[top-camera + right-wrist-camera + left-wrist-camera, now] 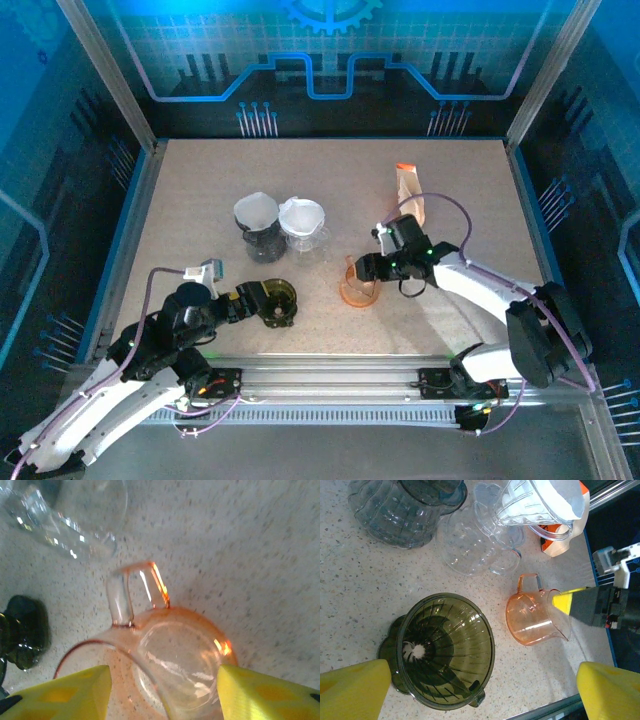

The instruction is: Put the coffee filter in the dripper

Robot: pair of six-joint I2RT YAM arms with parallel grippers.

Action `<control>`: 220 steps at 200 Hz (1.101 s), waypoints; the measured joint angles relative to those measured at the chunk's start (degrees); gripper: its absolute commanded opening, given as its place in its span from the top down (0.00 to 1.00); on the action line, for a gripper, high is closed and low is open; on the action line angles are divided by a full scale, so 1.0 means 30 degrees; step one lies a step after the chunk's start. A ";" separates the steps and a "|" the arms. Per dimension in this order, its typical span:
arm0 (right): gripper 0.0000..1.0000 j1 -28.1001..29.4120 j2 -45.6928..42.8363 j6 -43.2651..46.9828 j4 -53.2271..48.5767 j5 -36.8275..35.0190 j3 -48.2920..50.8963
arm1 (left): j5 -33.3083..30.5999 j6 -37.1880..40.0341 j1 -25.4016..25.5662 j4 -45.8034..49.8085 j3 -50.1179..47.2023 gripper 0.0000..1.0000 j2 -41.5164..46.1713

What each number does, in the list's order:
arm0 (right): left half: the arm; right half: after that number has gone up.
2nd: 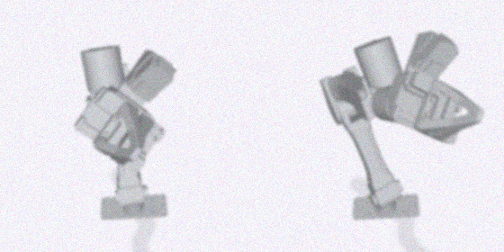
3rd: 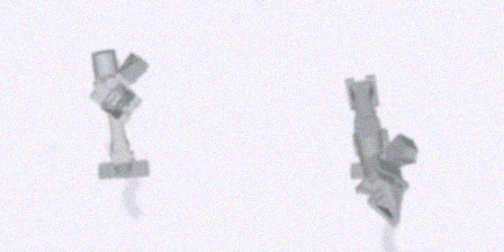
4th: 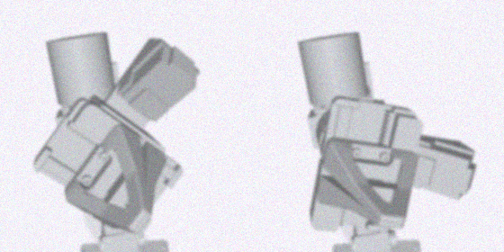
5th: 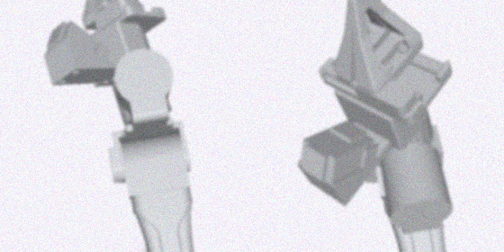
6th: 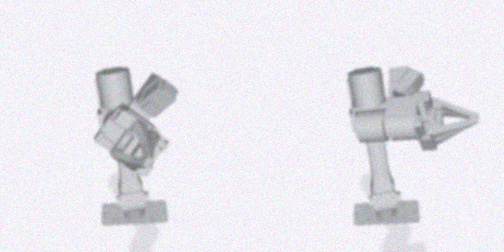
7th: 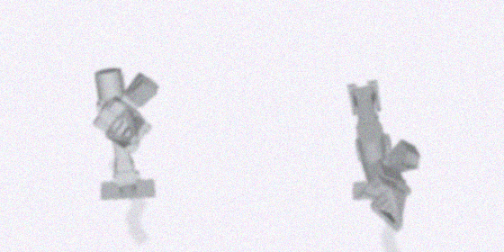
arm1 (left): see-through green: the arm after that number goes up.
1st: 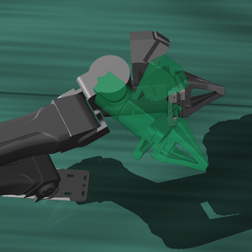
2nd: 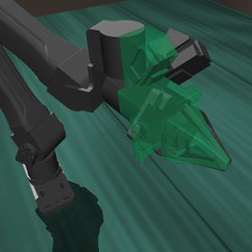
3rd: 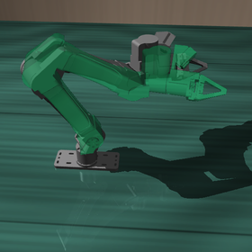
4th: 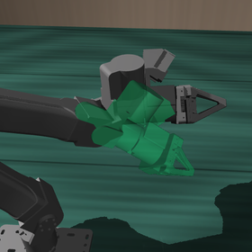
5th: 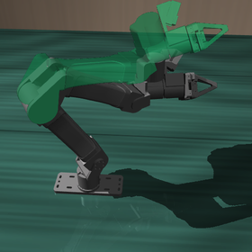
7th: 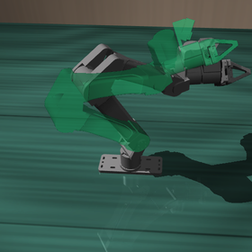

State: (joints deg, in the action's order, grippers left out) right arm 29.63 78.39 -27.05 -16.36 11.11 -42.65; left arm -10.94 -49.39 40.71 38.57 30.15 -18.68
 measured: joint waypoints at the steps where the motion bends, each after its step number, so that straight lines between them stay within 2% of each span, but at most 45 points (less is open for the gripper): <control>1: 0.42 0.0087 -0.0022 -0.0080 0.0007 -0.0022 0.0058 | 0.0000 -0.0007 0.0000 0.0007 0.0000 0.03 0.0000; 73: 0.40 0.3985 -0.1304 -0.2878 0.1647 -0.2040 0.1297 | -0.0058 -0.0007 0.0000 0.0073 0.0000 0.03 0.0022; 127: 0.37 0.5370 -0.1129 -0.3854 0.2732 -0.2280 0.1297 | -0.0058 -0.0051 0.0000 0.0160 -0.0036 0.03 0.0335; 156: 0.36 0.5493 -0.1596 -0.3716 0.2237 -0.3344 0.1231 | -0.0058 -0.0058 -0.0015 0.0364 -0.0131 0.03 0.0379; 191: 0.36 0.5814 -0.3803 -0.2601 0.1311 -0.4750 0.0648 | -0.0117 -0.0058 -0.0015 0.0605 -0.0131 0.03 0.0379; 220: 0.35 0.8225 -0.4036 -0.1537 0.1341 -0.5588 -0.0619 | -0.0306 -0.0058 -0.0022 0.0721 -0.0124 0.01 0.0379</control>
State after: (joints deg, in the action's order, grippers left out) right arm 54.30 66.28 -31.66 -12.34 -5.65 -44.51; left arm -11.86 -49.56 40.64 40.73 29.78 -17.54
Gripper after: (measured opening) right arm 0.645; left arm 0.981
